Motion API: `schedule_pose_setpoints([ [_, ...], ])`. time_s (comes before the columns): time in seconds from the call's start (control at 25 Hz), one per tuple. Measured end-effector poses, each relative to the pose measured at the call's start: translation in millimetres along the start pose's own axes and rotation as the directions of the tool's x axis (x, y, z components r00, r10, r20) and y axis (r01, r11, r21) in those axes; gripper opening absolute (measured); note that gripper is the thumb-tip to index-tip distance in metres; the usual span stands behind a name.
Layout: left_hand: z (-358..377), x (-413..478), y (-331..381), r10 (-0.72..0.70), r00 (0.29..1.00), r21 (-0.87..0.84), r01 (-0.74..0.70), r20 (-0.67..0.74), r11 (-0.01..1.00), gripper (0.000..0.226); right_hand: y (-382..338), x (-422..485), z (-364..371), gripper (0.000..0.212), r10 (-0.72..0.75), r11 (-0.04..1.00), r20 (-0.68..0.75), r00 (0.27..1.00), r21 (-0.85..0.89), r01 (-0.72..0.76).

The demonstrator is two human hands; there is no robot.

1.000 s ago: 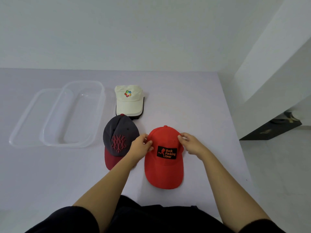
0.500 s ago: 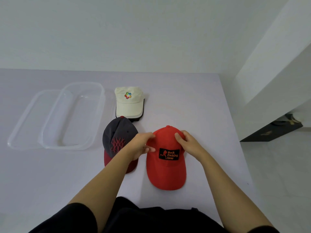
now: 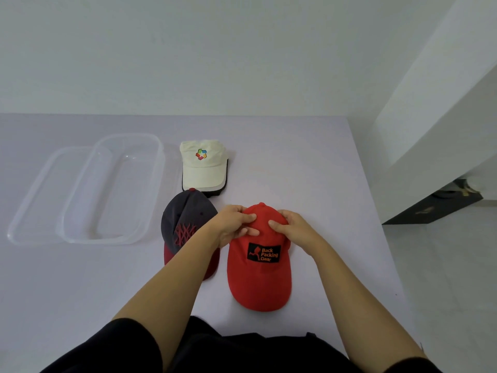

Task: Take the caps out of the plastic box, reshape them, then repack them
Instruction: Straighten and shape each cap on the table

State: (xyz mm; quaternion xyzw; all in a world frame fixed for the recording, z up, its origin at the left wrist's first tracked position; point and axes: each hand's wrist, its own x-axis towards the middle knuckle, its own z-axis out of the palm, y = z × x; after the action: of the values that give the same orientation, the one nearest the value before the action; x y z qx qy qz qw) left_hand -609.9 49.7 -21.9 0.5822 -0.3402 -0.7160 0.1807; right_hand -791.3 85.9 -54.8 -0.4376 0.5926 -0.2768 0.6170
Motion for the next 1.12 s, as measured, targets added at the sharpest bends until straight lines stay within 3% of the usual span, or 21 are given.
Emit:
schedule_pose_setpoints([
  [0.08,-4,0,5,-0.006,1.000,0.078,0.005,0.016,0.997,0.015,-2,1,-2,0.026,0.000,1.000,0.023,1.000,-0.001,0.000],
  [0.28,-14,7,3,0.074,0.994,0.187,-0.058,-0.078,0.981,0.017,-3,3,-3,0.033,0.007,0.976,-0.075,0.997,-0.216,-0.023],
  [0.48,-27,3,-3,0.083,0.994,0.276,-0.059,-0.076,0.959,0.022,7,2,-11,0.033,-0.003,0.986,-0.071,0.997,-0.167,-0.009],
  [0.56,-28,2,-6,0.135,0.989,0.379,-0.102,-0.062,0.920,0.013,8,3,-13,0.027,-0.005,0.994,-0.044,0.999,-0.112,0.000],
  [0.68,-28,3,-7,0.271,0.954,0.554,-0.158,-0.129,0.818,0.010,8,5,-15,0.028,-0.032,0.984,-0.159,0.987,-0.177,0.003],
  [0.76,-33,2,-6,0.227,0.965,0.535,-0.123,-0.133,0.836,0.018,6,1,-22,0.032,-0.029,0.980,-0.162,0.986,-0.198,-0.003],
  [0.88,-40,-1,-8,0.069,0.995,0.435,-0.028,-0.078,0.900,0.026,7,-6,-32,0.034,0.060,0.973,-0.028,0.998,-0.223,-0.065],
  [0.96,-41,-2,-13,0.085,0.994,0.446,-0.046,-0.068,0.894,0.027,13,-8,-34,0.025,0.071,0.966,-0.036,0.997,-0.248,-0.078],
  [1.12,-40,-1,-21,0.247,0.962,0.659,-0.110,-0.118,0.744,0.021,18,-9,-32,0.019,0.008,0.950,-0.141,0.990,-0.308,-0.052],
])
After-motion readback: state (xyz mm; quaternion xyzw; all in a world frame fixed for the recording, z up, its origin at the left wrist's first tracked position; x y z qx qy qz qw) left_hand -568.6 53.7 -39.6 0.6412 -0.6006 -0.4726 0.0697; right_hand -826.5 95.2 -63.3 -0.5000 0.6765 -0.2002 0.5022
